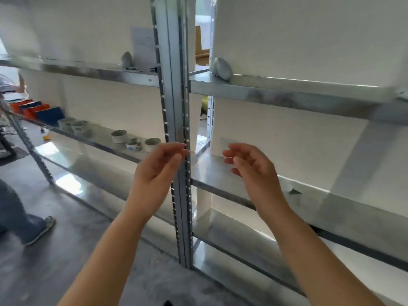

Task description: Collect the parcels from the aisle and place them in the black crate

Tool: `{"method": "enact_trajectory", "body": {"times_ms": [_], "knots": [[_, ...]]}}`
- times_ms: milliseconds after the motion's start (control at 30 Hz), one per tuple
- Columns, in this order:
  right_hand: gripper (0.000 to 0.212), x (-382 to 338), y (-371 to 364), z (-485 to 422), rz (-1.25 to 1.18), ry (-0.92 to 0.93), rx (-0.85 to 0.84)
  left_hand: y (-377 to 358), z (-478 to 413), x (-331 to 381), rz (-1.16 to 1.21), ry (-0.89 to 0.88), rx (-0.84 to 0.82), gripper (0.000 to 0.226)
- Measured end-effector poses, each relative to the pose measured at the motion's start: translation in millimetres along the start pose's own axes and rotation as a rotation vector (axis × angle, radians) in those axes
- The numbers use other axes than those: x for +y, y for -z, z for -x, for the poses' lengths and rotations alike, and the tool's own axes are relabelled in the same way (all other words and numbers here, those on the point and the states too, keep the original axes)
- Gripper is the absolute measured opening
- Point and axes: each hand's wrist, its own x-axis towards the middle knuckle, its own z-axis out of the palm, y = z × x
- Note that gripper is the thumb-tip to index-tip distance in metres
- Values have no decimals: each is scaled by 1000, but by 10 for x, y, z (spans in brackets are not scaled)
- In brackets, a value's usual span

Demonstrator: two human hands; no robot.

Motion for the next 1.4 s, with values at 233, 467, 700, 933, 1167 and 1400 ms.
{"method": "enact_trajectory", "body": {"times_ms": [233, 467, 700, 933, 1167, 1400], "knots": [[27, -218, 1067, 567, 108, -15, 265, -1235, 171, 192, 160, 1, -282, 23], [22, -409, 2504, 1303, 232, -65, 490, -2634, 614, 683, 281, -20, -446, 26], [25, -739, 3942, 2206, 355, -6, 688, -4167, 1363, 1285, 327, -173, -661, 24], [26, -924, 4904, 2965, 459, 13, 902, -5228, 2025, 1671, 446, -187, -897, 25], [31, -937, 5548, 3561, 560, -5, 1141, -6232, 2412, 1853, 484, -290, -1144, 19], [31, -913, 6158, 4044, 688, -55, 1343, -7198, 2782, 1963, 600, -331, -1403, 41]]}}
